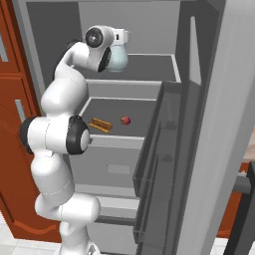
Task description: Move the hotdog bun and peach from the top shelf to the second highest shelf to make space. Then, place the pitcher from the counter on the cleared top shelf.
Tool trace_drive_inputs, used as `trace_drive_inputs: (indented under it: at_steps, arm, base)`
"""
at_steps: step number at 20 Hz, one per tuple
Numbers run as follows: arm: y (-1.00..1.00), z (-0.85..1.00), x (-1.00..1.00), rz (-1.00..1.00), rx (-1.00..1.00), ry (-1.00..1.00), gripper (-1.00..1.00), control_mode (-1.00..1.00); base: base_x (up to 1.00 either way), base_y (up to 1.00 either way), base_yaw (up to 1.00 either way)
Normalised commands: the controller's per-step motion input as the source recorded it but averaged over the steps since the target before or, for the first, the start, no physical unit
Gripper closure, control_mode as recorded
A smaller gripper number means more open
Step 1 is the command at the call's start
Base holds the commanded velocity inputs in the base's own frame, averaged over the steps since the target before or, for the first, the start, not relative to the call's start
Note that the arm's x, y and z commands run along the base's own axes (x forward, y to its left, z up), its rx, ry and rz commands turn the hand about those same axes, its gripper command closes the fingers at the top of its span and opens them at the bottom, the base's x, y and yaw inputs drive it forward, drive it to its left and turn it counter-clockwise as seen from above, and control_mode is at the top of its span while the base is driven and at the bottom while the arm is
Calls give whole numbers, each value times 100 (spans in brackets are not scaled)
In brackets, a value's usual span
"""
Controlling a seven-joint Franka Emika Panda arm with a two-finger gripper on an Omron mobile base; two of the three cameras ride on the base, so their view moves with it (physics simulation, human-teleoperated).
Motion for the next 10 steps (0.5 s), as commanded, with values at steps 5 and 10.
trace_drive_inputs:
  at_steps: [5,10]
  arm:
    - [0,-89,1,0,-1,-21,-100,-100]
    - [0,-87,0,0,-3,-16,-100,-100]
  base:
    - [0,0,0]
    - [0,0,0]
